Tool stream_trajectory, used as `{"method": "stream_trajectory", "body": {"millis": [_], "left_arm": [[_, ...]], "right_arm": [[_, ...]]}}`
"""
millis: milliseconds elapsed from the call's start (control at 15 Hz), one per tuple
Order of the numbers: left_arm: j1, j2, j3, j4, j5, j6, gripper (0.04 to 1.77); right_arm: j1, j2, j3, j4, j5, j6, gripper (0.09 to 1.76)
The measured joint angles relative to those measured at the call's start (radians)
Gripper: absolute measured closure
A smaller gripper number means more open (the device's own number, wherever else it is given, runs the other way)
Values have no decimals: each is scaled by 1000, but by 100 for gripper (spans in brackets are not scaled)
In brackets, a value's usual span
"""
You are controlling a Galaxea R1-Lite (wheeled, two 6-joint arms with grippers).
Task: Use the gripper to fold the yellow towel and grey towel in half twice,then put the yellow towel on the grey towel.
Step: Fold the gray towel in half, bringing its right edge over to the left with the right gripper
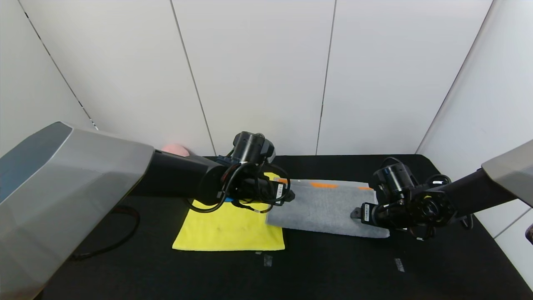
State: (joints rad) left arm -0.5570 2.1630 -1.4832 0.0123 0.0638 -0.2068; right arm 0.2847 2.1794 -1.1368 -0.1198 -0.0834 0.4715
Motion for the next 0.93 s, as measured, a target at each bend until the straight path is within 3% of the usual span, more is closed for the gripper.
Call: {"method": "stream_trajectory", "body": {"millis": [67, 333, 600, 667, 733, 800, 933], "left_arm": [[0, 0, 0, 0, 0, 0, 9], [0, 0, -2, 0, 0, 0, 9], [0, 0, -3, 0, -1, 0, 9], [0, 0, -3, 0, -1, 0, 9], [0, 0, -3, 0, -1, 0, 9], [0, 0, -3, 0, -2, 0, 9], [0, 0, -3, 0, -1, 0, 9]], "right_arm": [[0, 1, 1, 0, 0, 0, 15], [0, 2, 7, 1, 0, -1, 71], [-1, 3, 8, 2, 1, 0, 105], [-3, 3, 8, 2, 2, 5, 118], [-3, 3, 8, 1, 7, 7, 149], [-5, 3, 8, 1, 7, 8, 165], [-7, 0, 9, 3, 3, 6, 165]]}}
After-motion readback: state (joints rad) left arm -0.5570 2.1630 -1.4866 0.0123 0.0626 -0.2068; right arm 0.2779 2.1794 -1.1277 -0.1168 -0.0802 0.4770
